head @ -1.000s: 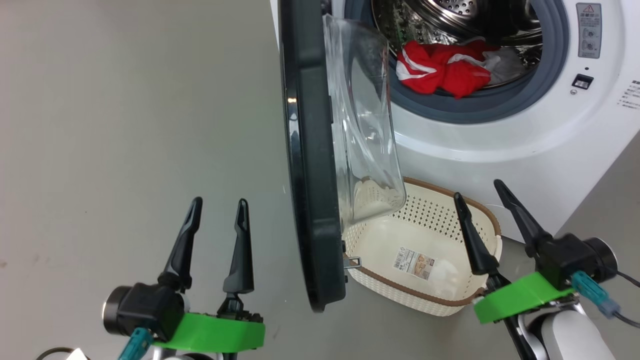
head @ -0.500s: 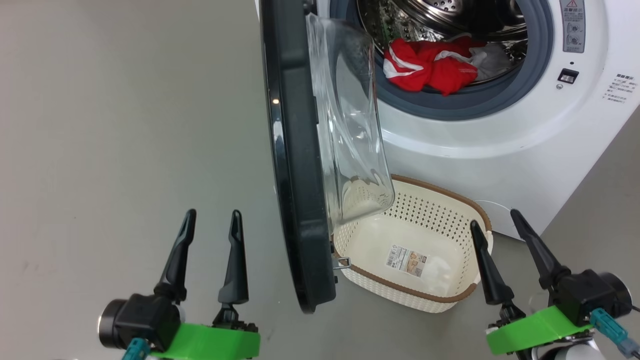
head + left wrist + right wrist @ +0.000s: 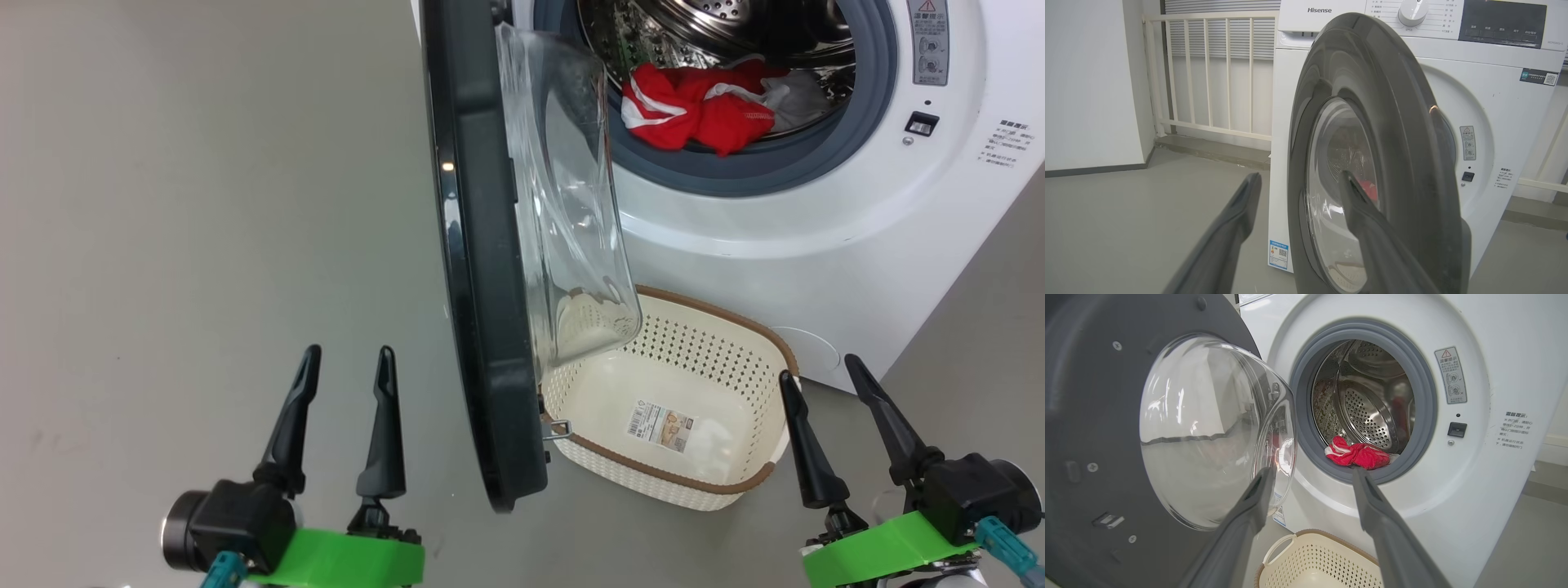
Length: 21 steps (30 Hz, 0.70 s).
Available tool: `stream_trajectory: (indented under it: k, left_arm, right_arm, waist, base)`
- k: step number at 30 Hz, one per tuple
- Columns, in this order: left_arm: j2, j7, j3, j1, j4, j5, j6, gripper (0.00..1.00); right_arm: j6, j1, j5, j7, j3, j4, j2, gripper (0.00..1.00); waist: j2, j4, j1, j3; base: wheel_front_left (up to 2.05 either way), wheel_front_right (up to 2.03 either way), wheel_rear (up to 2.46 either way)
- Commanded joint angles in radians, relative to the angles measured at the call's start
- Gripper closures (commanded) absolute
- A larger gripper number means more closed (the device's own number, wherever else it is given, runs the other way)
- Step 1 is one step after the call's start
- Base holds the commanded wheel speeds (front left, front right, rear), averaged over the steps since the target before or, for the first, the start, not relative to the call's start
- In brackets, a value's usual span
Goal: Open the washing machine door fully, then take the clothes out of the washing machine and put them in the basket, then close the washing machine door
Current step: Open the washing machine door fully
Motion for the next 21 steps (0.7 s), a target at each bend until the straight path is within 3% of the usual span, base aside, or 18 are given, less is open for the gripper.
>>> stream_trajectory:
  k: [1, 2, 3, 14, 21]
  left_arm:
    - [0.011, -0.005, 0.030, -0.006, -0.020, -0.001, -0.001, 0.16]
    - [0.011, -0.005, 0.029, -0.007, -0.022, 0.001, -0.001, 0.78]
    - [0.011, -0.005, 0.028, -0.009, -0.025, 0.003, -0.001, 1.00]
    - [0.011, -0.005, -0.015, -0.050, -0.158, 0.038, -0.007, 1.00]
    - [0.011, 0.002, -0.094, -0.070, -0.273, 0.066, -0.029, 1.00]
  right_arm:
    - [0.006, -0.015, 0.013, -0.008, 0.015, -0.030, -0.001, 0.00]
    - [0.006, -0.015, 0.015, -0.008, 0.015, -0.031, -0.001, 0.00]
    - [0.006, -0.015, 0.017, -0.008, 0.015, -0.031, -0.001, 0.00]
    - [0.006, -0.017, 0.036, -0.008, 0.012, -0.029, -0.001, 0.00]
    - [0.006, -0.014, 0.044, -0.008, 0.008, -0.025, -0.001, 0.00]
  waist:
    - [0.0000, 0.000, 0.0000, -0.001]
    - [0.0000, 0.000, 0.0000, 0.000]
    - [0.0000, 0.001, 0.0000, 0.000]
    - [0.0000, -0.006, 0.0000, 0.000]
    - [0.0000, -0.013, 0.0000, -0.006]
  base:
    - [0.00, 0.00, 0.00]
    - [0.00, 0.00, 0.00]
    - [0.00, 0.00, 0.00]
    - [0.00, 0.00, 0.00]
    - [0.00, 0.00, 0.00]
